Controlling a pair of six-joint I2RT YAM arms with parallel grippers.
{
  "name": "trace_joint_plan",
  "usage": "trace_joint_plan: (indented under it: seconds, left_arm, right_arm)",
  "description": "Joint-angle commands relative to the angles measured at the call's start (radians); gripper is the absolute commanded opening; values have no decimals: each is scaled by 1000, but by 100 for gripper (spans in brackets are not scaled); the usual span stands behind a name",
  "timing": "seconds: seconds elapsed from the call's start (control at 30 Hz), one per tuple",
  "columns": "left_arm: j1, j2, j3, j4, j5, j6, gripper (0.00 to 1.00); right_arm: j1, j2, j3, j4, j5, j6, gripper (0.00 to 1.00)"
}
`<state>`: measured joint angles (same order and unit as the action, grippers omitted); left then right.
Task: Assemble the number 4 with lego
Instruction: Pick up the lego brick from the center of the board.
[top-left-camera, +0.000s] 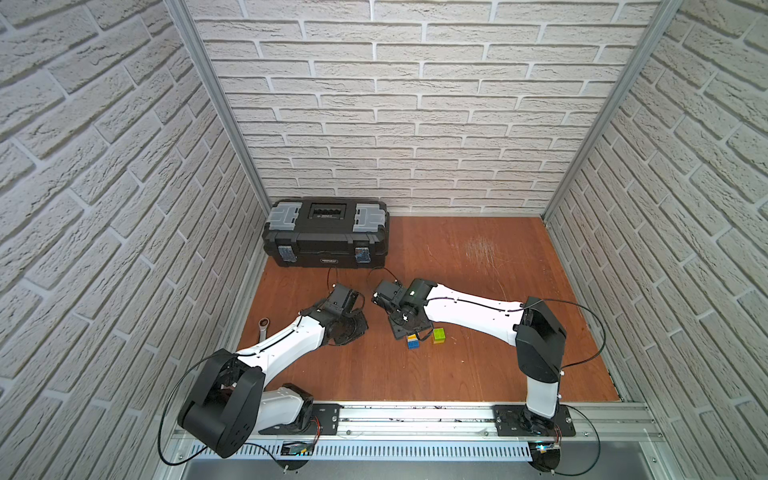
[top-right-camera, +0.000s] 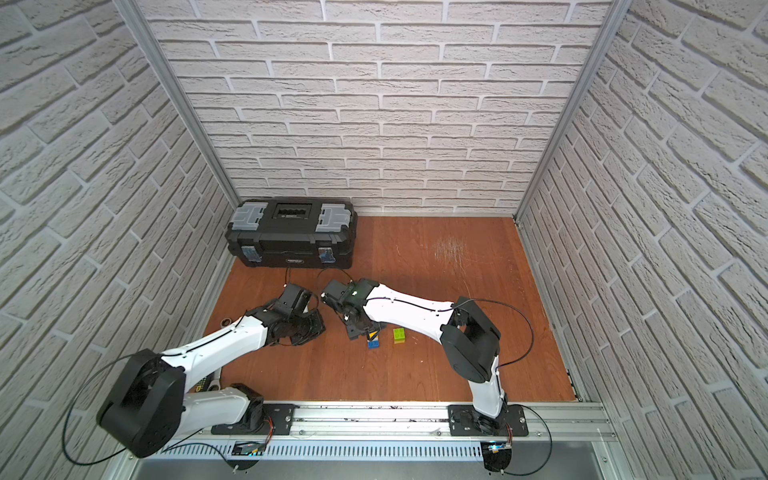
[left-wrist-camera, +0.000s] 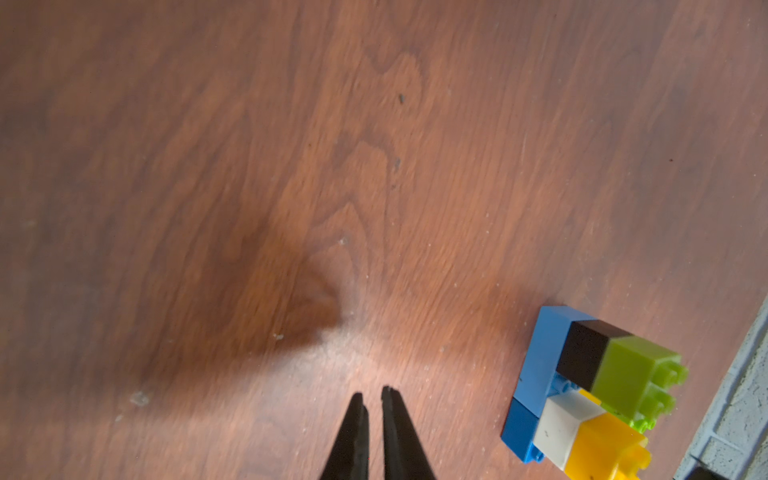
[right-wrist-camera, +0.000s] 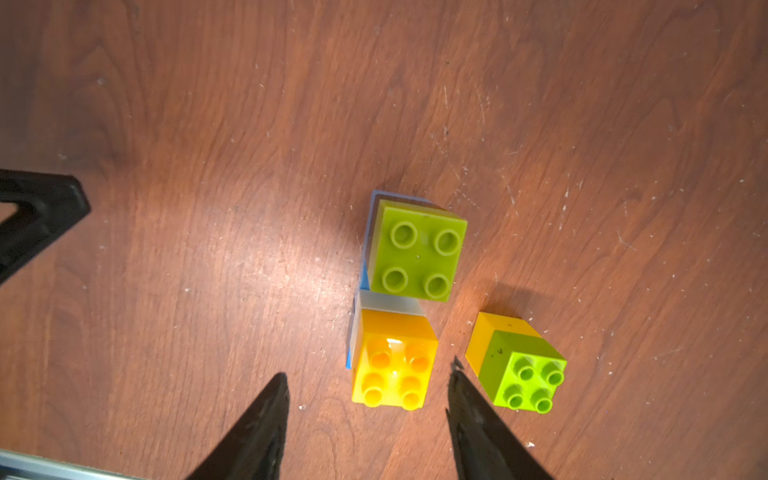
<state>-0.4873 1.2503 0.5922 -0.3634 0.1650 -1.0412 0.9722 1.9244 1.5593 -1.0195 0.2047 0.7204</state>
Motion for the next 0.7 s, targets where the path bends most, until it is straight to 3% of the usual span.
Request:
trace_joint_plan:
  seconds: [0.0,0.43,0.67]
  left_arm:
    - [1,-1,-7,3,1,14,13]
    - [1,1,-17,10,1,19,13]
    - [2,1,-20,11,0,21,13]
  right_arm:
    - [-13,23,3,-33,16,21,59]
    - [-37,86,-49,52,-73,39,50]
    - [-46,105,-64,60,-70,53,38]
